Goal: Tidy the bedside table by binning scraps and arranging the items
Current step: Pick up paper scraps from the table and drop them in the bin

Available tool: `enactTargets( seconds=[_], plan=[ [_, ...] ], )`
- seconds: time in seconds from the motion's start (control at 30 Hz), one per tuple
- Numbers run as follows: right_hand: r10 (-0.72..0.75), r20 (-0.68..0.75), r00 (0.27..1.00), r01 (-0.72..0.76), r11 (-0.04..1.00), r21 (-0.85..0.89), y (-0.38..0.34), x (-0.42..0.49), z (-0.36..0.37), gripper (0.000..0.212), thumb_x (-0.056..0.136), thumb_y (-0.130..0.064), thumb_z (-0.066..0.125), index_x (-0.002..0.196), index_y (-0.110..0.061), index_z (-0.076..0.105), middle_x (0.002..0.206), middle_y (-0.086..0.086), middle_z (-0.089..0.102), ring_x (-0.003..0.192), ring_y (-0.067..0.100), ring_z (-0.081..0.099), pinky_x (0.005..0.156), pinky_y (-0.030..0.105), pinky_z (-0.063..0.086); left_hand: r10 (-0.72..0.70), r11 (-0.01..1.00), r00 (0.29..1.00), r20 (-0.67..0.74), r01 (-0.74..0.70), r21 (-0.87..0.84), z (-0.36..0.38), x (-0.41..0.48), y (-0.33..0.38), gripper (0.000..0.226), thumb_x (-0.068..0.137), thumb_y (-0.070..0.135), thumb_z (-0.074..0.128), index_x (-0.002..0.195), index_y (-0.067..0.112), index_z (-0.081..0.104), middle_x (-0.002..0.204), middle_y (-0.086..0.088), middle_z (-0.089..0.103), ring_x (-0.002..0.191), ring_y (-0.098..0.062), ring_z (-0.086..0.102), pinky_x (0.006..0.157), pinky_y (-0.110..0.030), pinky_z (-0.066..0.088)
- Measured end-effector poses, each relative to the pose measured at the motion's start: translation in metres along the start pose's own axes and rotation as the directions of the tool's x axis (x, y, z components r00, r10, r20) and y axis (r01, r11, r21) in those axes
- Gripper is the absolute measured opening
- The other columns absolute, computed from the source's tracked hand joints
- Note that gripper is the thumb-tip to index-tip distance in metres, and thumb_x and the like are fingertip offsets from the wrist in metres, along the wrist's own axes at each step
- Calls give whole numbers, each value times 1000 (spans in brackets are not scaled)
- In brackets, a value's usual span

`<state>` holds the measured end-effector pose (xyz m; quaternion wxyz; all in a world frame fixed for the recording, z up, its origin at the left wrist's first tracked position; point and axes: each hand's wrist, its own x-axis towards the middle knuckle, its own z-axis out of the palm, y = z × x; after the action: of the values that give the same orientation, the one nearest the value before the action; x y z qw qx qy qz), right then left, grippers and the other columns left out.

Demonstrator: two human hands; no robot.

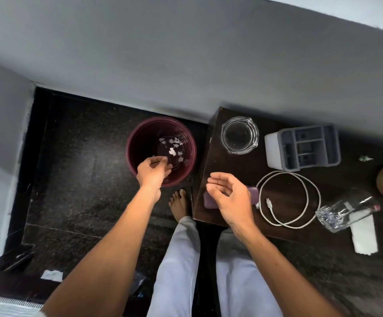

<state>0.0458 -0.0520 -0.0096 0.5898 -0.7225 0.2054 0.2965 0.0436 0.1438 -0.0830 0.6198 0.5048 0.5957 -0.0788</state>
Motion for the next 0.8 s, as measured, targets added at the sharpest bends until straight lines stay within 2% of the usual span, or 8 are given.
enactTargets(
  seconds=[0.07, 0.17, 0.3, 0.43, 0.57, 0.63, 0.7, 0.8],
  plan=[
    [7, -12, 1000, -7, 1000, 4, 2, 1, -3, 26, 88, 1, 69, 106, -17, 66, 102, 2, 73, 93, 6, 71, 81, 14, 55, -15, 1000, 1000, -1, 15, -3, 0, -1, 0, 6, 96, 9, 66, 101, 9, 63, 106, -16, 72, 83, -15, 75, 69, -21, 61],
    [22, -41, 999, -22, 1000, 11, 4, 1, -9, 26, 88, -1, 70, 105, -20, 67, 103, 3, 74, 95, 9, 72, 83, 19, 57, -47, 998, 998, 47, 49, -49, 6, -16, 4, 10, 98, 6, 63, 107, 7, 62, 106, -15, 71, 88, -17, 74, 76, -24, 61],
    [42, -94, 995, -39, 998, 42, 3, -3, -22, 25, 87, -1, 70, 110, -11, 68, 103, 4, 74, 96, 13, 72, 81, 19, 58, -30, 998, 986, 162, 39, -54, 29, -61, 3, 13, 99, 9, 61, 111, 7, 63, 101, -13, 71, 89, -19, 72, 85, -29, 60],
    [37, -136, 990, -28, 997, 67, 3, -12, -45, 25, 87, 2, 69, 109, -10, 68, 102, 4, 73, 92, 11, 72, 74, 15, 56, -2, 1000, 953, 303, 2, 1, 60, -118, -12, 13, 100, 9, 59, 111, 6, 65, 99, -13, 73, 85, -17, 72, 79, -26, 61],
    [1, -222, 975, 1, 1000, 9, 6, -20, -81, 25, 85, 3, 70, 105, -12, 70, 97, 2, 75, 90, 11, 74, 79, 19, 58, -49, 999, 922, 384, 44, 21, 93, -159, -33, 16, 101, 8, 56, 113, 2, 65, 99, -17, 73, 86, -22, 72, 85, -36, 61],
    [-14, -302, 953, 2, 999, -41, 7, -22, -102, 22, 84, 1, 70, 102, -12, 71, 94, 1, 75, 85, 9, 74, 79, 21, 59, -66, 998, 912, 406, 56, 36, 108, -173, -42, 16, 102, 8, 54, 112, 3, 65, 99, -17, 74, 83, -19, 71, 82, -32, 60],
    [-24, -404, 914, -19, 994, -103, 8, -23, -128, 17, 85, -2, 70, 98, -13, 72, 89, -3, 74, 77, 2, 71, 74, 15, 56, -69, 997, 902, 426, 54, 48, 122, -186, -50, 15, 102, 9, 54, 110, 6, 66, 97, -13, 73, 77, -14, 70, 74, -25, 59],
    [-68, -591, 803, -43, 984, -172, 7, -19, -169, 13, 85, -3, 67, 94, -12, 71, 82, -5, 71, 74, 5, 69, 70, 15, 53, -67, 997, 881, 468, 39, 71, 140, -202, -56, 15, 102, 10, 54, 110, 7, 66, 93, -8, 72, 75, -13, 69, 69, -22, 56]
  ],
)
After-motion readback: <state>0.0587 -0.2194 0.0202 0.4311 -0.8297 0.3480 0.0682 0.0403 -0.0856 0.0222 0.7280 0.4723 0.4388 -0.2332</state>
